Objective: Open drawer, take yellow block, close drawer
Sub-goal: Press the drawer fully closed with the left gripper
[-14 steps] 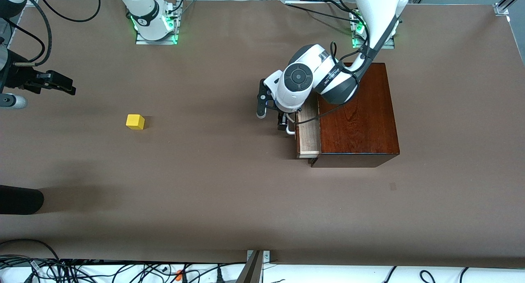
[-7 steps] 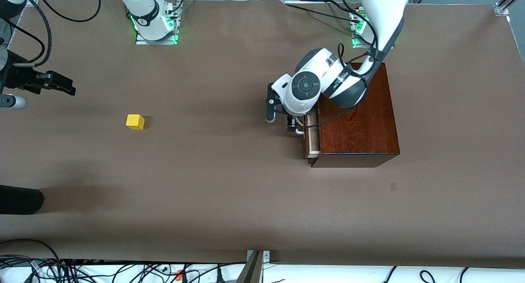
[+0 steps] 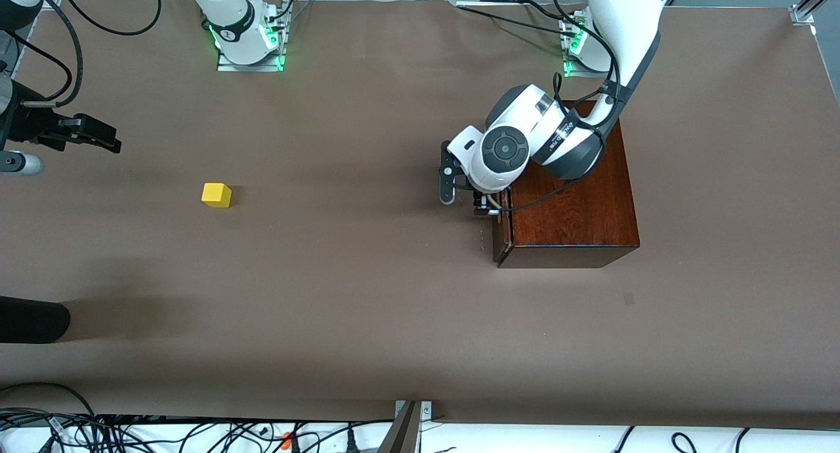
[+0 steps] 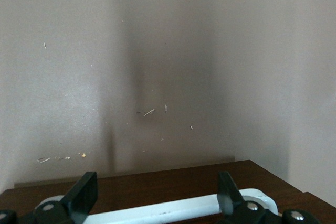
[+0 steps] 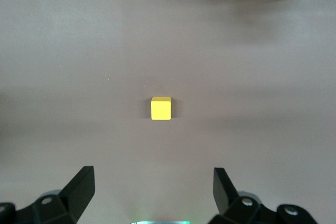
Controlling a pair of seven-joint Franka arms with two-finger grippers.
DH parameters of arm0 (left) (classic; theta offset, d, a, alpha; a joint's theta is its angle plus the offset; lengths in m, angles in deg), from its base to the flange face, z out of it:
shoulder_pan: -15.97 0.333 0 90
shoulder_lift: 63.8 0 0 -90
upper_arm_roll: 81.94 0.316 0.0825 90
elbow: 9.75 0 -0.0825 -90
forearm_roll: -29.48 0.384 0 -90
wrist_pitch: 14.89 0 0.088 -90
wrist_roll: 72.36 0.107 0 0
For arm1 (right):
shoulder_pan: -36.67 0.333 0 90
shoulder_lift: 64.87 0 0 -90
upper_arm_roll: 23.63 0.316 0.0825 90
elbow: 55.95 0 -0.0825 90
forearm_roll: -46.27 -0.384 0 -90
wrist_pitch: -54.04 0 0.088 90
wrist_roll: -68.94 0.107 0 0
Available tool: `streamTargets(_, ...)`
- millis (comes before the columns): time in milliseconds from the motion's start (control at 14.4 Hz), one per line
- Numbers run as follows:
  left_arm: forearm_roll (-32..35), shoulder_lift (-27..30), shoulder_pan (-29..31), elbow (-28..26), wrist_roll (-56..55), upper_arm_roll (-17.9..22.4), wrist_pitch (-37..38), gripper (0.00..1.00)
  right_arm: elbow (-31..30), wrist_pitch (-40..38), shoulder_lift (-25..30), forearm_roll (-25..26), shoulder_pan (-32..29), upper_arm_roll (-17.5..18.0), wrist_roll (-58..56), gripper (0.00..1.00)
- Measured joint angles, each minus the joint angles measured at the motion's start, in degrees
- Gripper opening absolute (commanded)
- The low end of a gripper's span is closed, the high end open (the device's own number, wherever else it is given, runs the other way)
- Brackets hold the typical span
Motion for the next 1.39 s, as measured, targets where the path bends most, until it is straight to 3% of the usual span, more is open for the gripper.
streamTargets(1386,-0.45,2.23,1.63,1.58,-1.30,-0.32,0.33,1.00,0.02,0.00,-0.01,0.00,-0.04,0.00,0.01,1.00)
